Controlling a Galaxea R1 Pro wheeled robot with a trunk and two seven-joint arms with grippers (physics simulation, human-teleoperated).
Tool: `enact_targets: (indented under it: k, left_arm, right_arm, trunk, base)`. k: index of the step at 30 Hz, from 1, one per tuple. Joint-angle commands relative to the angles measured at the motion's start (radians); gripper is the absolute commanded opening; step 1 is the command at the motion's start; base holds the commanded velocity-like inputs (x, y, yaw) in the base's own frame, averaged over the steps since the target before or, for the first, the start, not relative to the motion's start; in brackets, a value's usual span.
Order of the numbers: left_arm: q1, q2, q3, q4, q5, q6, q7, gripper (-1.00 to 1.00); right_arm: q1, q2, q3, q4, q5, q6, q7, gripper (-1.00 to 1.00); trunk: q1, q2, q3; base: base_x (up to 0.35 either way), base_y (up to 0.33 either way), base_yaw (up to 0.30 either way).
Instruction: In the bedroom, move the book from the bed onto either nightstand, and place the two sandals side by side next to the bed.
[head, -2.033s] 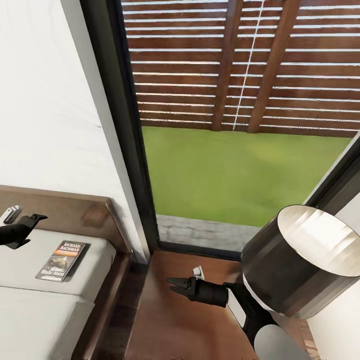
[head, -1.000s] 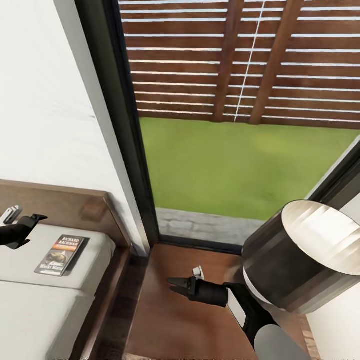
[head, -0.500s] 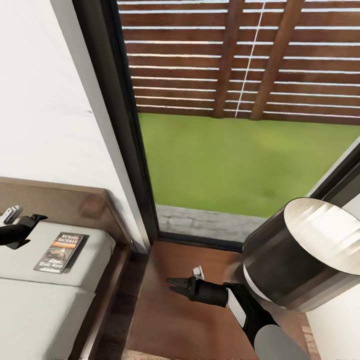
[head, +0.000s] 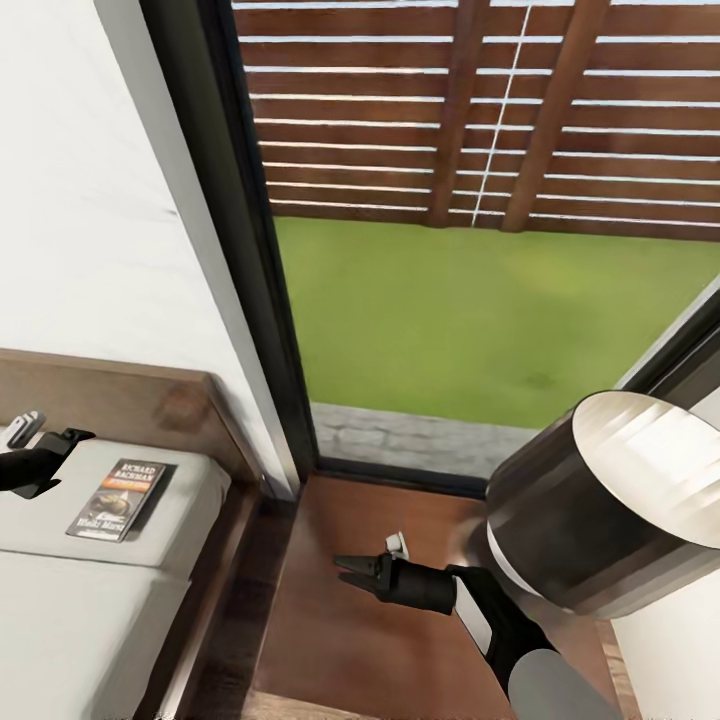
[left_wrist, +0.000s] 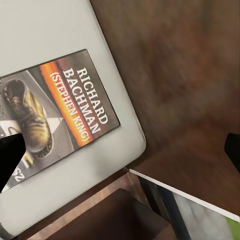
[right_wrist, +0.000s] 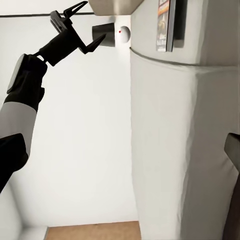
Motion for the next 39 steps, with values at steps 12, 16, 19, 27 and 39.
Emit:
enact_targets:
  k: [12,16,19,27,39]
  left_arm:
    - [0.0,-0.001,0.001,0.001,0.011,0.004,0.009,1.0]
    - [0.0,-0.001,0.0,0.021,0.011,0.004,0.009,1.0]
    - [0.0,-0.001,-0.006,0.026,0.011,0.004,0.008,1.0]
    - [0.0,-0.004,-0.031,0.027,0.011,0.004,0.006,1.0]
    - [0.0,-0.009,-0.031,0.03,0.012,0.005,0.003,1.0]
  right_arm:
    - [0.0,0.0,0.004,-0.018,-0.007,0.008,-0.002,1.0]
    - [0.0,0.0,0.062,-0.087,-0.001,0.009,-0.006,1.0]
    - [0.0,-0.002,0.25,-0.315,0.003,0.06,-0.012,1.0]
    - [0.0,-0.002,0.318,-0.495,0.004,0.219,-0.013,1.0]
    - [0.0,-0.003,0.316,-0.581,-0.011,0.224,-0.001,1.0]
  trunk:
    - [0.0,0.0,-0.015]
    - [0.0,0.0,-0.016]
    - [0.0,0.0,-0.016]
    - [0.0,0.0,-0.016]
    - [0.0,0.0,-0.016]
  base:
    - [0.0,0.0,0.0]
    - [0.0,0.0,0.0]
    - [0.0,0.0,0.0]
    - [0.0,0.0,0.0]
    - [0.0,0.0,0.0]
